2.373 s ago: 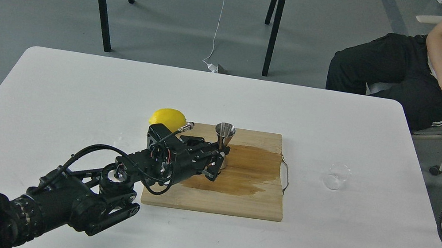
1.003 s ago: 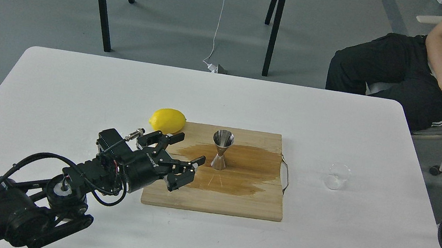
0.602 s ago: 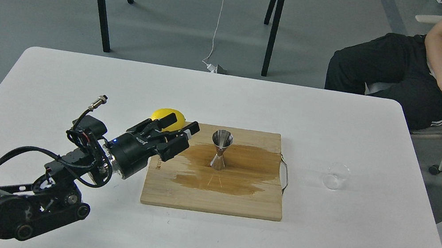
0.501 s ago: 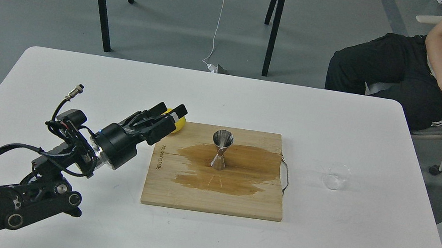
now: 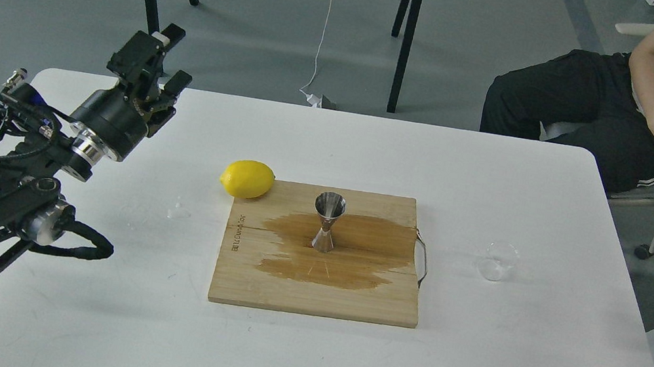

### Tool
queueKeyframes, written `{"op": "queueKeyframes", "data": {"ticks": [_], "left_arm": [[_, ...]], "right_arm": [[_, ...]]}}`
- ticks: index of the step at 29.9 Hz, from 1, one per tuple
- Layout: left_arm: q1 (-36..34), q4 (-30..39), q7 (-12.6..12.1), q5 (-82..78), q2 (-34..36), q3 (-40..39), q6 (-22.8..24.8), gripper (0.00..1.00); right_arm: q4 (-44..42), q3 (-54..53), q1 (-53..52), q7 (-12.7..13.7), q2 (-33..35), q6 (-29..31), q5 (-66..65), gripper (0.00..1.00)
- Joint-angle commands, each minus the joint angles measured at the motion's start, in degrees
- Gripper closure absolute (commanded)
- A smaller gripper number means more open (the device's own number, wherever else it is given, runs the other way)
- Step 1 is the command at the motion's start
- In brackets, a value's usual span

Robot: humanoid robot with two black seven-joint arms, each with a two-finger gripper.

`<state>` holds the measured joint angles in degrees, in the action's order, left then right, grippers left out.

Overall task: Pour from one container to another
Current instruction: 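Open the left gripper and pull the left arm back, then move the right gripper toward the small clear glass cup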

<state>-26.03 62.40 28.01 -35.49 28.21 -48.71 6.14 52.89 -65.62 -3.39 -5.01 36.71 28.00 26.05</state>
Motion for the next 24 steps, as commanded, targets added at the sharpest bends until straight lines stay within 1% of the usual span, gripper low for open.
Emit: {"op": "queueKeyframes", "data": {"ticks": [1,3,4,5,8,9,10,14,17,21,24], "left_arm": [[-0.59,-5.61,-0.01,12.07,-0.08,-2.17,7.73,0.0],[-1.3,-10.09,-0.01,20.07,-0.35,-1.91,10.81,0.0],[-2.0,-12.63,-1.45,23.33,-0.43,-1.56,12.04,0.0],[-2.7,-14.66,-3.56,26.05,-0.52,-1.65,12.84,0.0],[-4.2,-18.8,-10.58,31.86,-0.61,-2.35,14.77,0.0],[-4.55,-19.59,-12.17,34.23,-0.61,-2.52,15.3,0.0],[-4.73,-19.78,-12.97,36.87,-0.61,-2.96,15.83,0.0],[-4.82,-19.78,-12.98,41.2,-1.14,-3.41,16.01,0.0],[-5.08,-19.78,-12.81,41.2,-1.84,-3.41,16.01,0.0],[-5.25,-19.78,-12.72,41.2,-2.19,-3.32,15.75,0.0],[-5.25,-19.69,-12.72,41.2,-2.28,-3.23,15.74,0.0]], "right_arm": [[6.51,0.14,5.49,-0.26,-0.15,0.0,4.09,0.0],[8.71,0.31,8.13,-0.26,-0.68,0.0,4.54,0.01],[9.07,0.66,8.92,-0.17,-0.85,0.0,4.63,0.02],[9.33,0.93,9.36,-0.17,-1.11,0.0,4.72,0.02],[10.65,2.07,9.55,0.0,-2.87,0.0,4.72,0.02],[11.61,2.68,9.63,0.0,-3.22,0.0,4.72,0.02],[12.84,3.65,9.63,0.0,-3.23,0.0,4.72,0.02],[18.38,6.29,9.72,0.09,-3.49,0.0,4.8,0.01],[19.18,6.2,9.02,0.09,-5.94,0.0,4.8,0.01],[18.48,5.85,7.7,0.36,-9.99,-3.12,4.72,0.01],[17.17,5.85,6.56,0.36,-12.44,-8.64,4.72,0.0]]}}
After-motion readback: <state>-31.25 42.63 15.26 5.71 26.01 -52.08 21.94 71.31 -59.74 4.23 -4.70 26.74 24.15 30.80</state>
